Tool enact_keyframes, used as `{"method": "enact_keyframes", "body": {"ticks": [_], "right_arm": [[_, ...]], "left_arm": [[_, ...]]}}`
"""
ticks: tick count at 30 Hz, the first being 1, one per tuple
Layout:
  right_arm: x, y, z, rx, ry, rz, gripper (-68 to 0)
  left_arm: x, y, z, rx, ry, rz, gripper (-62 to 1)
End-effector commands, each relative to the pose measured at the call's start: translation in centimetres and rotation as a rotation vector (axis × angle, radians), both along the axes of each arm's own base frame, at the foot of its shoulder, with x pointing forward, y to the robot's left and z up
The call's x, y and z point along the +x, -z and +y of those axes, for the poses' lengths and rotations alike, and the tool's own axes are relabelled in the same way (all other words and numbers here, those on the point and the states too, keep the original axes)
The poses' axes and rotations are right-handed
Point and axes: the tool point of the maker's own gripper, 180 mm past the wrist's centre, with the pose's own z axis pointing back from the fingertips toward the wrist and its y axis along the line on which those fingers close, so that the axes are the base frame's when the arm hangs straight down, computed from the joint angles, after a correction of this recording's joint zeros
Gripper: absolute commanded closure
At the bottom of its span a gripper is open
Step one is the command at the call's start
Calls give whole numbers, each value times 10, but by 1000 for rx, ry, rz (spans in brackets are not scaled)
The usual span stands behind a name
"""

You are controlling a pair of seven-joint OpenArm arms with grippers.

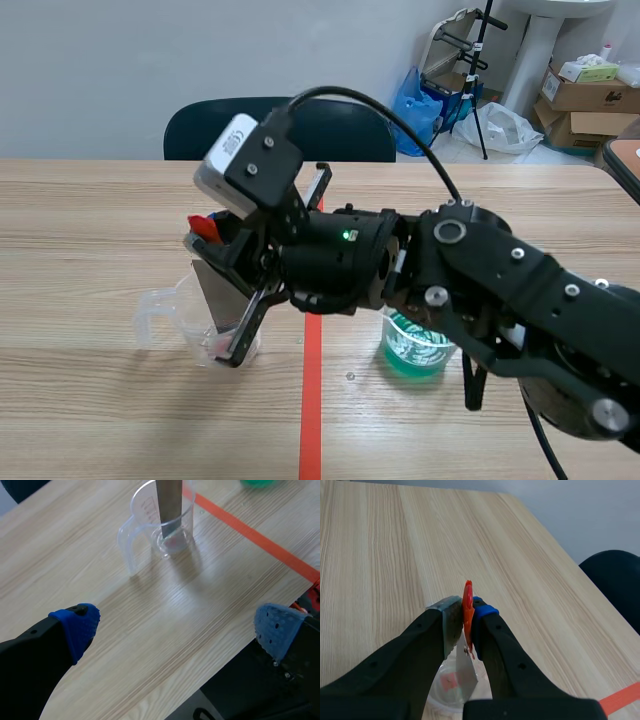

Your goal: Do the redox reaction experiment

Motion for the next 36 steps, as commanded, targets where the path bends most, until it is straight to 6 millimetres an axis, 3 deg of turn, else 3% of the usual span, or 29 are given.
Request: {"method": "enact_keyframes", "body": {"ticks": [1, 10, 23, 36], "right_arm": [[7, -25, 1, 36, -2, -41, -6], [7, -62, 7, -13, 3, -7, -6], [-4, -145, -8, 71, 29, -78, -6], [-4, -164, -8, 96, 26, -53, -6]], "left_arm": [[0, -4, -4, -6, 10, -19, -623], [0, -5, -4, -11, 10, -24, -623], [1, -5, -5, -15, 12, -28, -623], [1, -8, -6, -25, 16, -41, -623]]}}
